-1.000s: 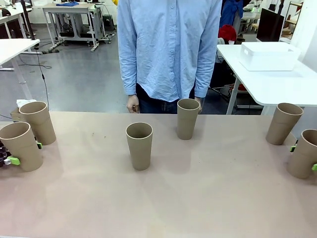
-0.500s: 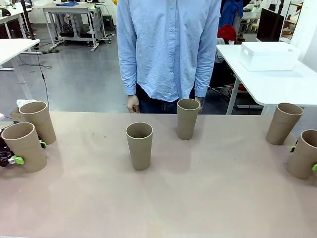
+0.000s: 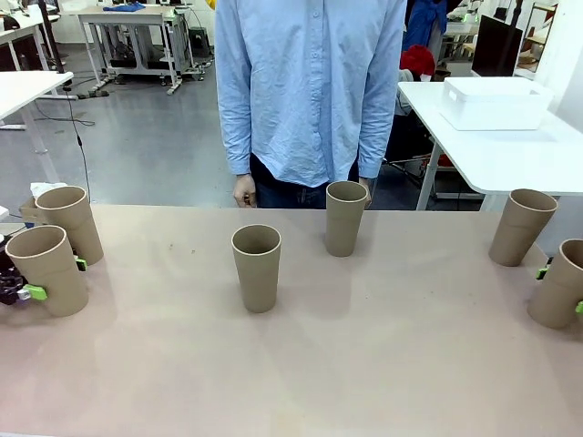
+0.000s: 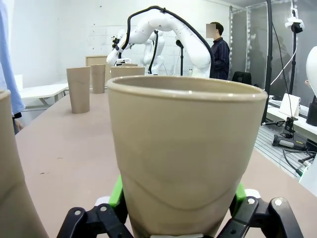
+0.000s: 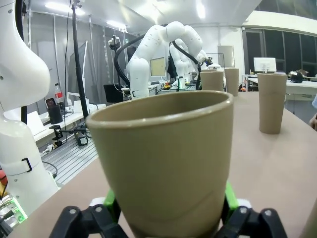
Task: Stack the cups and store them in the basket.
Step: Pick up two Reusable plastic cups , one in each hand.
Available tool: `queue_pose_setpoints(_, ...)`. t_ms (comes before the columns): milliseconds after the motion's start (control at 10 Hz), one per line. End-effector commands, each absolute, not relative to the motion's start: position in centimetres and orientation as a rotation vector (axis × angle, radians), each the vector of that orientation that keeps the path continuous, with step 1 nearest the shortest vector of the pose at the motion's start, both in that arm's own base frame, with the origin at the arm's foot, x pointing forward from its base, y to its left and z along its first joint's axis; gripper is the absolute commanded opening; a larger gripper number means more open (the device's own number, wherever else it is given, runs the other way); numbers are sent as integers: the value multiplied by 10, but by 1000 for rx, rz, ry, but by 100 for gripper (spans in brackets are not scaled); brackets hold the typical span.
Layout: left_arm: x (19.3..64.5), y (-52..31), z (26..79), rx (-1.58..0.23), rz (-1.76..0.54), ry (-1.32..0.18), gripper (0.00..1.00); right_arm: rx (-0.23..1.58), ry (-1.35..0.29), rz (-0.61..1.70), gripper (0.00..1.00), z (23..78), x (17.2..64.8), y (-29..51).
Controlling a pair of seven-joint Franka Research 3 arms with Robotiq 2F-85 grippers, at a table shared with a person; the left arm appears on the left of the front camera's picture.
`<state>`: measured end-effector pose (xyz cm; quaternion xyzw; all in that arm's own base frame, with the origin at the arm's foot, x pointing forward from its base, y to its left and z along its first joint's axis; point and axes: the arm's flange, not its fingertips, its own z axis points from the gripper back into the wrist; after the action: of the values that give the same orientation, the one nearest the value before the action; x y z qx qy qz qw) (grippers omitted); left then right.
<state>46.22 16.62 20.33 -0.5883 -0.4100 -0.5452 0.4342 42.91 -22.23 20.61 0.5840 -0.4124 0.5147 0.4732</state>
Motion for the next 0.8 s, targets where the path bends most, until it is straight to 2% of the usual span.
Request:
queue_pose_setpoints(0, 451, 161, 203, -1432, -1382, -1086, 82, 1411, -1060, 1270, 80, 209, 423, -221)
queue_pose_setpoints(100, 450, 162, 204, -1428, -1387, -1092, 64, 1404, -1066, 1274, 60, 209, 423, -221)
queue_pose_setpoints(200, 449, 163, 204, -1426, -1397, -1102, 63, 1410, -1071, 1283, 75, 209, 423, -221)
queue_pose_setpoints(300, 448, 163, 205, -1426, -1402, -1113, 45, 1414, -1080, 1284, 40, 210, 422, -220)
queue_pose_setpoints(400, 450, 163, 206, -1477, -1408, -1120, 44, 1460, -1043, 1306, 55, 212, 423, -219)
queue_pose_setpoints(500, 467, 167, 209, -1440, -1373, -1074, 44, 1429, -1020, 1258, 55, 207, 429, -223)
queue_pose_setpoints(700, 467, 167, 209, -1440, -1373, -1074, 44, 1429, -1020, 1258, 55, 207, 429, -223)
